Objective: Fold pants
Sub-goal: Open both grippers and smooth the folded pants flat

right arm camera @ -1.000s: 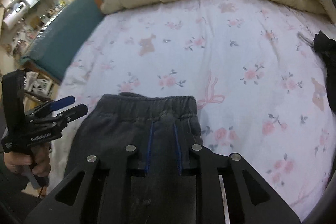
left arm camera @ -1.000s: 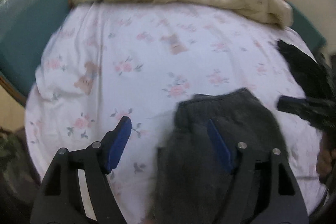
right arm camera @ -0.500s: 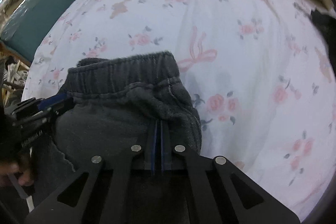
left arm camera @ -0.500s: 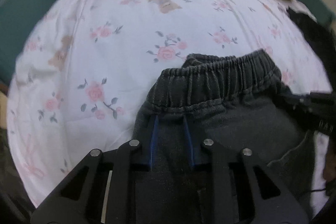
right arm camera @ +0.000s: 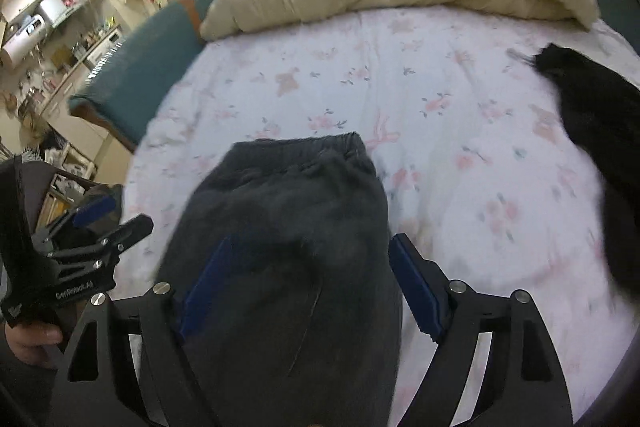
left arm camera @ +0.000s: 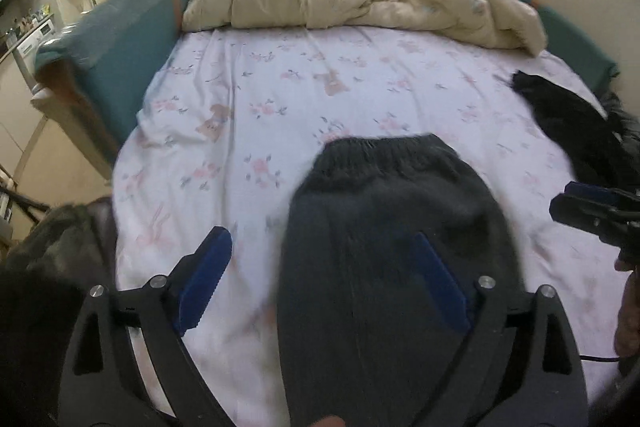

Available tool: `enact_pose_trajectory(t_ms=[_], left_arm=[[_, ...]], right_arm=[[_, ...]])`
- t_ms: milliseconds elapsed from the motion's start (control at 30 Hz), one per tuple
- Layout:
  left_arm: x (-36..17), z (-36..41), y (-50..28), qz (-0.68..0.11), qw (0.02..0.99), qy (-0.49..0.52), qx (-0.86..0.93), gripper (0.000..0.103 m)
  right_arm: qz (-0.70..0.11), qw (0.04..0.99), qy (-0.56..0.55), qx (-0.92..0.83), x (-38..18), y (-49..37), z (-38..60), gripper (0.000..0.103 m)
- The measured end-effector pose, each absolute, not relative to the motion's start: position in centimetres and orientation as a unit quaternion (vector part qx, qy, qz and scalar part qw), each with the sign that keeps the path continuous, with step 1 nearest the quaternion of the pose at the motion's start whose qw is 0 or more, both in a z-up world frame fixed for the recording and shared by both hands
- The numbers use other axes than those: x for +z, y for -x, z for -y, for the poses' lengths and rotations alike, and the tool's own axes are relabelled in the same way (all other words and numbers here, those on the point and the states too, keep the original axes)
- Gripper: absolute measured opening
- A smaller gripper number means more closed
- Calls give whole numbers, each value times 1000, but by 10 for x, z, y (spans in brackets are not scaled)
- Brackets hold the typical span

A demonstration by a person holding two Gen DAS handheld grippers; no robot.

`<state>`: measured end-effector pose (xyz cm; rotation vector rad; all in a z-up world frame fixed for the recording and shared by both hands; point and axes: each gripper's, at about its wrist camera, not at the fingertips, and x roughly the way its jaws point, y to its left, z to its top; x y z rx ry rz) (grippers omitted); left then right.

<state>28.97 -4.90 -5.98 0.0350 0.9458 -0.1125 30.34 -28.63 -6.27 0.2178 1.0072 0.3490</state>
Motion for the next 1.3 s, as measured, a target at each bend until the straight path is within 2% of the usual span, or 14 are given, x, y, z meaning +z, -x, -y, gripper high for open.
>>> enact_pose_trajectory(t_ms=[167,267,433,567,867,1067,1300], left_arm=[[-21,50,-212,-432,900,0,-60,91],[2,52,-161,-384,921,-19,-58,91],[19,48,-96,-362,929,-24,-66,98],[15,36,-64,-381,923,7,-60,100],[-14,32,-13,-418,906,5,-60,100],[-13,25,9,-397,917,3,-43,100],[-31,10,15,-431,901,44,-35,100]], right_arm=[[-419,894,-66,147,-16,-218,272,83],[-394,908,-57,135,5,-170,264,83],[-383,915,-44,123,17,-110,256,84],[-376,920,-36,104,16,-68,253,84],[-399,912,-45,88,-4,-2,249,85],[-417,904,-58,71,-21,20,248,86],[-411,907,-65,60,-22,30,253,88]])
